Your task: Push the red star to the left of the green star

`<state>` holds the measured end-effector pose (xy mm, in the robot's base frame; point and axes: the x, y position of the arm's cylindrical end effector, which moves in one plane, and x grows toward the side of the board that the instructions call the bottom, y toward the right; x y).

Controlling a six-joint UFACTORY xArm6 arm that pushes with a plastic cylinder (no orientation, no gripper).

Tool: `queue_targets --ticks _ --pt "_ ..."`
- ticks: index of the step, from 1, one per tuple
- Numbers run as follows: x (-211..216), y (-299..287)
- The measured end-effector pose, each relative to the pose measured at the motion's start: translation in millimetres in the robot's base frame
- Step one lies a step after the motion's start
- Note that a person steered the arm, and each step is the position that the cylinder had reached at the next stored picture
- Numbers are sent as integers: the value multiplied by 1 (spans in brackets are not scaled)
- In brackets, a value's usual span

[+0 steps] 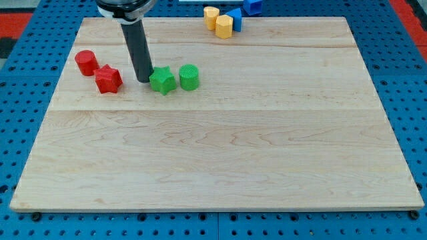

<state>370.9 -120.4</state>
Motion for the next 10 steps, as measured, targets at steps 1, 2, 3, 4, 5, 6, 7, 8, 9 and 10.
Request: queue_targets --ticks 1,2,3,4,5,6,7,8,9,10 --pt "-1 18" --pt "4 -40" --pt "50 -78" --pt "34 -171" --pt "-12 -145" --pt "-13 -92" --pt "-12 -120" --pt "2 -107" --pt "24 -86" --pt "25 -44"
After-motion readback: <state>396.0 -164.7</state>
